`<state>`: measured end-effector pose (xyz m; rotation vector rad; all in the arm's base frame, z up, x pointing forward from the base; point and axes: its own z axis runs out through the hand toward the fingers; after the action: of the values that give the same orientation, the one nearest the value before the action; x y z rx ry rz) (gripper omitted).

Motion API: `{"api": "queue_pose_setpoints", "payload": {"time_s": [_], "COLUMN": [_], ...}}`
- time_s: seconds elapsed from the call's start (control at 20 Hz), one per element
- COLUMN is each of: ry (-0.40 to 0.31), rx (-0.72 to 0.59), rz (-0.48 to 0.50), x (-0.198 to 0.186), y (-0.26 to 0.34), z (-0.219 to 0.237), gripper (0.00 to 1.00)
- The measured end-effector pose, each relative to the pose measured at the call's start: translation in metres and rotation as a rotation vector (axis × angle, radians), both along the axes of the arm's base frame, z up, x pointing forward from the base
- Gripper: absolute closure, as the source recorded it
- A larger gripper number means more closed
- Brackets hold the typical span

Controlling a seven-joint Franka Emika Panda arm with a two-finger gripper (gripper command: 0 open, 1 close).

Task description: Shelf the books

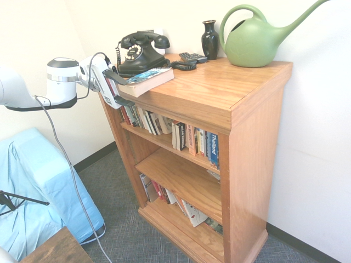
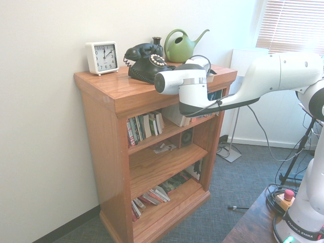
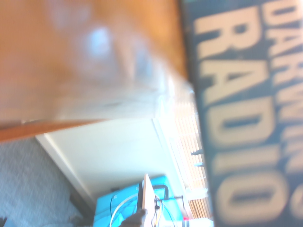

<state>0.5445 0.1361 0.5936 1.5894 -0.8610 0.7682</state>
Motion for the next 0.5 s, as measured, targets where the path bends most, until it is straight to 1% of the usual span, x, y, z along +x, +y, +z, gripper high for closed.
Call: {"api": "queue_pose_setpoints", "payload": {"time_s": [0.25,0.5], "ry": [-0.015,-0.025], "rx": [-0.001,-0.005], "rz": [-0.015,-0.014], "x": [0.018,0.021], "y": [-0.006,-0.007], "z": [0.001,0.009], "gripper": [0.00,0.00]}}
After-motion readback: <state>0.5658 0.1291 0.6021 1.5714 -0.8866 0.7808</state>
